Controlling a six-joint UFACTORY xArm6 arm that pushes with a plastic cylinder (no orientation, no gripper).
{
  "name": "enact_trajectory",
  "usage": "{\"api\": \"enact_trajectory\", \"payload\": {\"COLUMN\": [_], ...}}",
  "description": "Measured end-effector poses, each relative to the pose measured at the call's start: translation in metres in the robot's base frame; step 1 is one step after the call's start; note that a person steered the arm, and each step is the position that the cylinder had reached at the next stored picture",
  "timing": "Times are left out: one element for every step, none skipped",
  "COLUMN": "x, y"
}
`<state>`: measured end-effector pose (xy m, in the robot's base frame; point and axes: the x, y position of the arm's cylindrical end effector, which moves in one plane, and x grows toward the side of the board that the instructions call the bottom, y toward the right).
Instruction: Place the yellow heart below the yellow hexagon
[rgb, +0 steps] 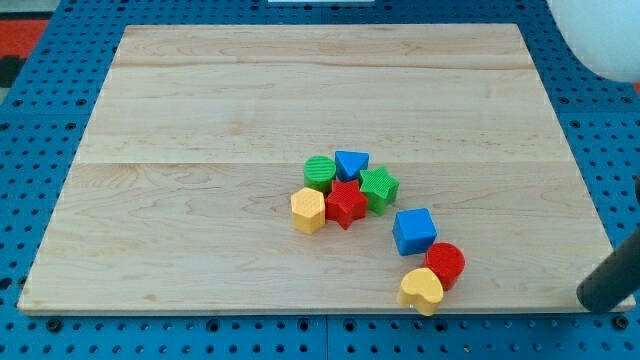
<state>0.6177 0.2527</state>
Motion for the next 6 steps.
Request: {"api": "enact_trajectory", "payload": {"x": [0.001, 0.001, 0.001, 0.001, 0.001, -0.007], "y": [-0.006, -0.023, -0.073, -0.155, -0.221, -0.278]}}
